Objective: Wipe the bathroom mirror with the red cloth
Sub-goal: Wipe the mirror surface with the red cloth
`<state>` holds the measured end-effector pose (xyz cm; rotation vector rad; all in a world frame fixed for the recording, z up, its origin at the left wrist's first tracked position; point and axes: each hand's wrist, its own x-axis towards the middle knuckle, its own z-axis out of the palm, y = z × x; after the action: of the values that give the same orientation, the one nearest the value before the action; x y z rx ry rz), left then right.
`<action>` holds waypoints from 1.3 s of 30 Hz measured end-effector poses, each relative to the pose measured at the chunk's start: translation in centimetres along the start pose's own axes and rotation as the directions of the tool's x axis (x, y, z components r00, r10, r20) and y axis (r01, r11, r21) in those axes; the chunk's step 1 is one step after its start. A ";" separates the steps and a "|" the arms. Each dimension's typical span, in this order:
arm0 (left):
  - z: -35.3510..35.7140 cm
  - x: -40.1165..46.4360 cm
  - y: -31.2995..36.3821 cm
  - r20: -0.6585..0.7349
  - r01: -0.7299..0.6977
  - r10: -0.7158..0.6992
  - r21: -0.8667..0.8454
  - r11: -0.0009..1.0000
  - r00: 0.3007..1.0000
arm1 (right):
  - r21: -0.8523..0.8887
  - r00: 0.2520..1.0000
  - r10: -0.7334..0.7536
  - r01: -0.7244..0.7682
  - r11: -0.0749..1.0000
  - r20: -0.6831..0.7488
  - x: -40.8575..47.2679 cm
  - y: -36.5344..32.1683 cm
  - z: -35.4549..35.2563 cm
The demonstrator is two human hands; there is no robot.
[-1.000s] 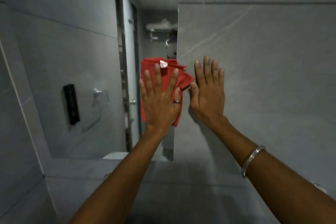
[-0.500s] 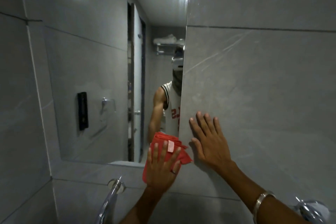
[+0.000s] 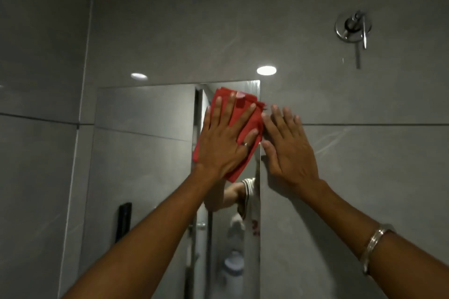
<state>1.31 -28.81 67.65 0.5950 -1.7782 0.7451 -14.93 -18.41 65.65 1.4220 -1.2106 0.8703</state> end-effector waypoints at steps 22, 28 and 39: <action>-2.4 2.4 -12.8 -0.059 0.152 -0.151 0.022 0.988 0.987 | 0.053 0.999 0.015 -0.012 0.999 -0.046 9.3 -8.2 3.2; -4.4 -0.3 -22.7 -0.108 0.410 -0.411 -0.041 0.911 0.905 | 0.045 0.998 -0.064 0.063 0.997 0.002 10.4 -11.6 5.6; -2.9 -4.7 -22.7 -0.120 0.636 -0.649 -0.134 0.760 0.751 | 0.039 0.993 -0.117 0.116 0.993 0.029 7.7 -14.4 7.4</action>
<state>20.68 -41.95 68.38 0.9946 -1.3087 0.2190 0.18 -27.87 67.93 1.5255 -1.1276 0.7967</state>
